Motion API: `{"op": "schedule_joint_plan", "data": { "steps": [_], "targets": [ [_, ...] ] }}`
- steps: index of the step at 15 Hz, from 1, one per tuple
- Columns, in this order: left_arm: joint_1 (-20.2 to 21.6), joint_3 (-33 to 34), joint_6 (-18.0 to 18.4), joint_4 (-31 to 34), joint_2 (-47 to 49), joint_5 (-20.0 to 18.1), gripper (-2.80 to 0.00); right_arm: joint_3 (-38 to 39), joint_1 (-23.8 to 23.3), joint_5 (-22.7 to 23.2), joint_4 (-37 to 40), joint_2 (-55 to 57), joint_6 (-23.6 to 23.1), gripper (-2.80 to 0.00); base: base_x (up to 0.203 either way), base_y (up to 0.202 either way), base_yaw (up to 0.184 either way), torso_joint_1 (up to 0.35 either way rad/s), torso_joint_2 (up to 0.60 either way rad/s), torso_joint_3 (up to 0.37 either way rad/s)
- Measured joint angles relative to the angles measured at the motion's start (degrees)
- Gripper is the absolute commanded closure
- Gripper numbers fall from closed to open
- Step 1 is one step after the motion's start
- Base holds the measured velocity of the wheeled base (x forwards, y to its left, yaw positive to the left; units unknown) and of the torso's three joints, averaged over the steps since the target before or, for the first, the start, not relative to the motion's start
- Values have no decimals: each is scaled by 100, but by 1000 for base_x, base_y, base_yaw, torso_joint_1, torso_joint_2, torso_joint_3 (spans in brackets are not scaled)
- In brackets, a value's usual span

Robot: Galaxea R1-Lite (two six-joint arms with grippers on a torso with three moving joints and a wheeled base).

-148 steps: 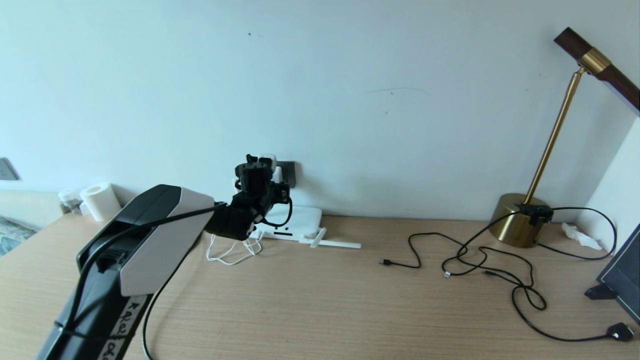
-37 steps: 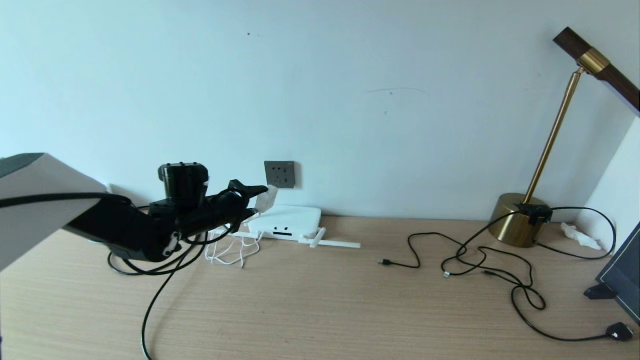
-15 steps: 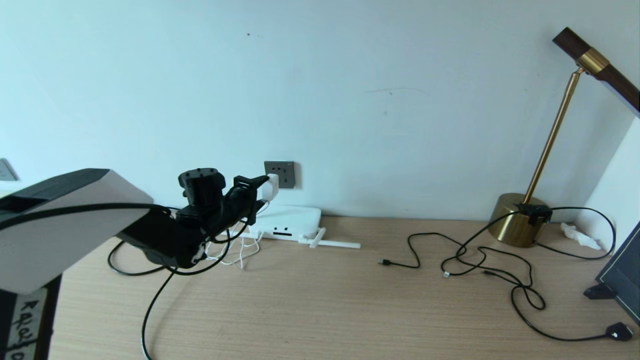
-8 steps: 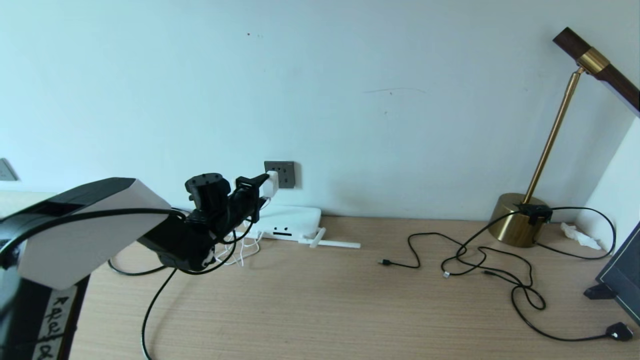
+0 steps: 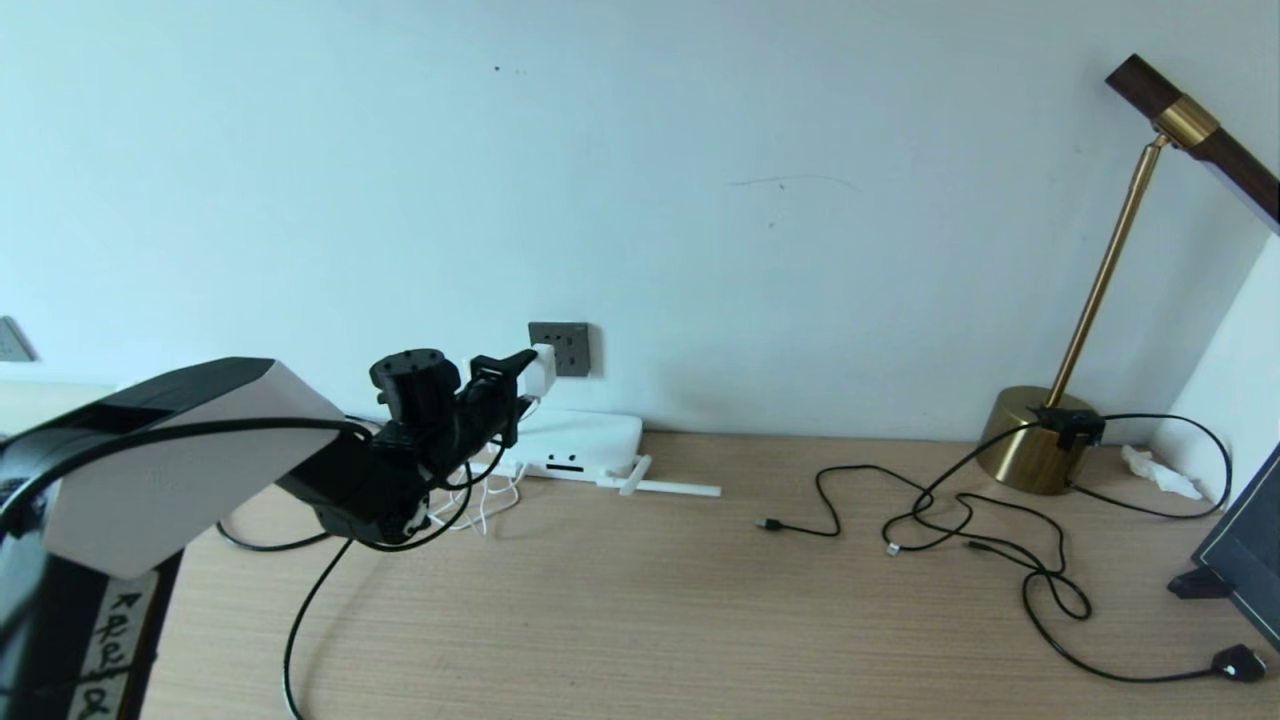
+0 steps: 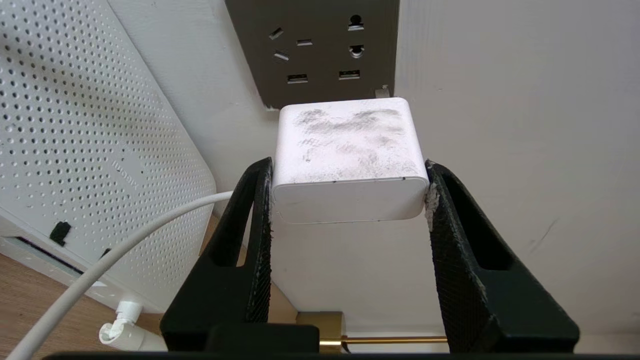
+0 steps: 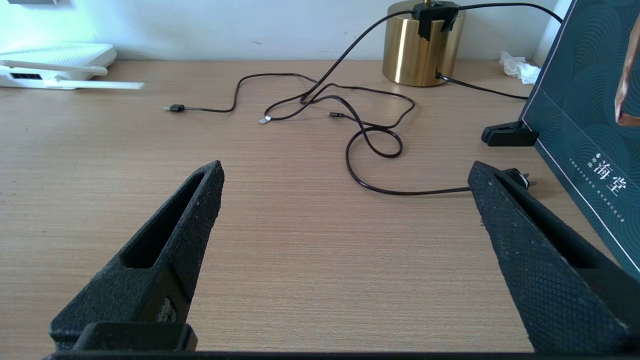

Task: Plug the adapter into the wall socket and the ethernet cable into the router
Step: Hand it to the other hand

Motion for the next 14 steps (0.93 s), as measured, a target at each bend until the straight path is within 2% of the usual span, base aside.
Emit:
{"op": "schedule_joint_plan", "data": {
  "steps": [6,14],
  "targets": [
    [296,-34,29,-258,17,-54,0,0,0,-2,0,0,0,-280,0,0,0,0,0,0],
    [348,-287,44,-445,199,-57,0,0,0,-2,2,0,-2,-280,0,0,0,0,0,0]
  ]
}}
